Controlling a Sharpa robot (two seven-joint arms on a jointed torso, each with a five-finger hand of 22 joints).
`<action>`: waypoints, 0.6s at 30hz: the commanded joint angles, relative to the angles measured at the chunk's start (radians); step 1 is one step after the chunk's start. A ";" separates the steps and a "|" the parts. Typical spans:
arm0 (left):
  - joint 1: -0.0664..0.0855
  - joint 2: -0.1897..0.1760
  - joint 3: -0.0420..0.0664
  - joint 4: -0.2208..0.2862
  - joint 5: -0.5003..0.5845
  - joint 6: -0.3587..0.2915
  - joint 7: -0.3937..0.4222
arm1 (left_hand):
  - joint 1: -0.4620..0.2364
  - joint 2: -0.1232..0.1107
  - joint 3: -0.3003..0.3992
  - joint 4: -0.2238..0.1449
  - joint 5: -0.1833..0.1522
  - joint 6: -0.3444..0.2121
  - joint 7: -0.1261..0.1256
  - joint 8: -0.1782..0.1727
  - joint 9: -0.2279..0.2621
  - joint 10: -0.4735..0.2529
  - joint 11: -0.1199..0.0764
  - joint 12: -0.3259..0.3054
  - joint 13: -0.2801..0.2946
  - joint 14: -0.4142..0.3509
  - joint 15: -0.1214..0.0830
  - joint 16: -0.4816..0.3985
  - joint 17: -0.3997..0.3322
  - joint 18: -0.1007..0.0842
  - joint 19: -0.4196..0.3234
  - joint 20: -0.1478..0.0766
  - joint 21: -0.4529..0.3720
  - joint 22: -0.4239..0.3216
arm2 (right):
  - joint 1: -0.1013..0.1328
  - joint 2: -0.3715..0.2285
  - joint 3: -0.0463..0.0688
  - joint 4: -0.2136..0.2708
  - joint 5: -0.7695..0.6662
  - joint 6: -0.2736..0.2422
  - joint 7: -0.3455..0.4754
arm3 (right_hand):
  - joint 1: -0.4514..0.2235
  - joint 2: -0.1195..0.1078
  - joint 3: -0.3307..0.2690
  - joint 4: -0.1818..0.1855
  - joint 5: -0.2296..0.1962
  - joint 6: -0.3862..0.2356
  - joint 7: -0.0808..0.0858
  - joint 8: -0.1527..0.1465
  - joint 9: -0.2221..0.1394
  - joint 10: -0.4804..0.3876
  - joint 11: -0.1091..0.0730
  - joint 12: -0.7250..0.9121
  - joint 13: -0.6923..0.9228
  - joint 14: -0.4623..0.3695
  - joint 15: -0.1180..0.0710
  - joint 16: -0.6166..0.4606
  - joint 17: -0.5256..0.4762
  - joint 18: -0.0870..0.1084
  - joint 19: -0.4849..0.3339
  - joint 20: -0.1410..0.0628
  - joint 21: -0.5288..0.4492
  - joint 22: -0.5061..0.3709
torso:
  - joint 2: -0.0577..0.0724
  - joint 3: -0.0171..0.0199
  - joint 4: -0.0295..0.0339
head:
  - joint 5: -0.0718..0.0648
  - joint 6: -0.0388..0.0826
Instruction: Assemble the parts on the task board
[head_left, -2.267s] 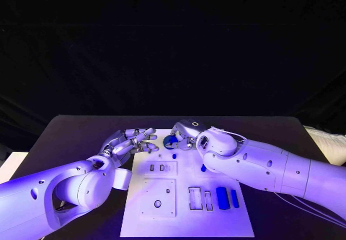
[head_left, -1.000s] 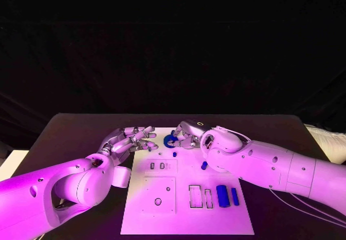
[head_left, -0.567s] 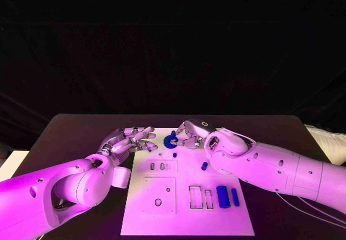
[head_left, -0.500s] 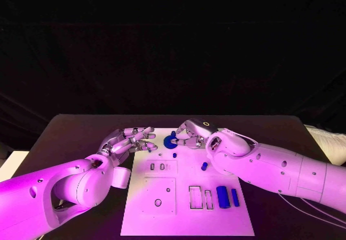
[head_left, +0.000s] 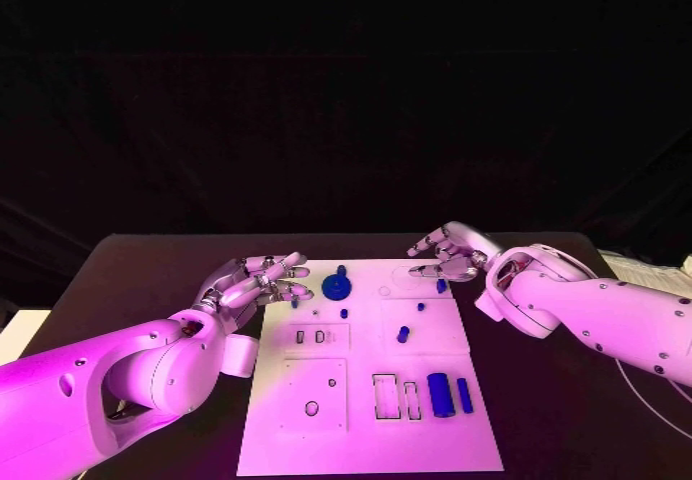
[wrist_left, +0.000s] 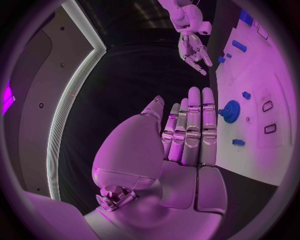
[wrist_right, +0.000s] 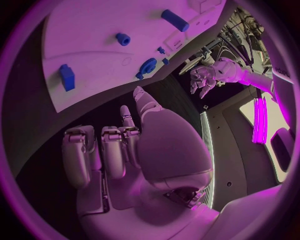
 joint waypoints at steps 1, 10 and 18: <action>0.001 0.003 0.001 -0.006 0.001 0.055 0.036 | 0.002 -0.003 -0.002 -0.005 0.002 -0.002 0.001 -0.005 0.002 -0.003 -0.001 -0.005 0.000 -0.011 0.000 -0.009 0.002 0.010 -0.005 0.006 -0.007 -0.002 | -0.002 -0.011 0.000 -0.014 0.083 0.060 0.091 | 0.010 -0.004 -0.002 -0.011 -0.006 -0.011 0.001 -0.003 -0.002 0.080 0.005 -0.009 0.229 0.106 0.004 0.004 0.263 -0.001 0.079 0.004 -0.005 0.209 | -0.003 0.0028 -0.0061 | -0.001 -0.002; 0.000 0.005 0.001 -0.017 0.001 0.050 0.036 | 0.005 0.000 0.000 -0.007 0.003 -0.001 0.001 -0.005 0.002 -0.003 -0.001 -0.005 0.000 -0.013 0.000 -0.011 0.003 0.010 -0.006 0.007 -0.009 -0.002 | -0.031 -0.033 0.000 -0.065 -0.077 0.036 0.098 | 0.014 -0.017 -0.011 -0.026 -0.005 -0.021 0.002 -0.003 -0.002 0.077 0.006 -0.016 0.226 0.106 0.005 0.004 0.263 -0.001 0.077 0.006 -0.007 0.206 | -0.003 0.0060 -0.0084 | -0.002 0.001; 0.000 0.006 0.001 -0.026 0.001 0.053 0.033 | 0.007 0.002 0.002 -0.008 0.003 -0.001 0.001 -0.005 0.002 -0.003 -0.001 -0.005 0.000 -0.013 0.000 -0.011 0.004 0.011 -0.006 0.007 -0.009 -0.003 | -0.044 -0.023 0.000 -0.108 -0.092 0.030 0.090 | 0.006 -0.018 -0.017 -0.026 0.000 -0.025 0.003 -0.003 -0.002 0.077 0.006 -0.017 0.226 0.106 0.006 0.004 0.263 -0.001 0.077 0.006 -0.007 0.205 | -0.004 0.0036 -0.0032 | -0.005 -0.002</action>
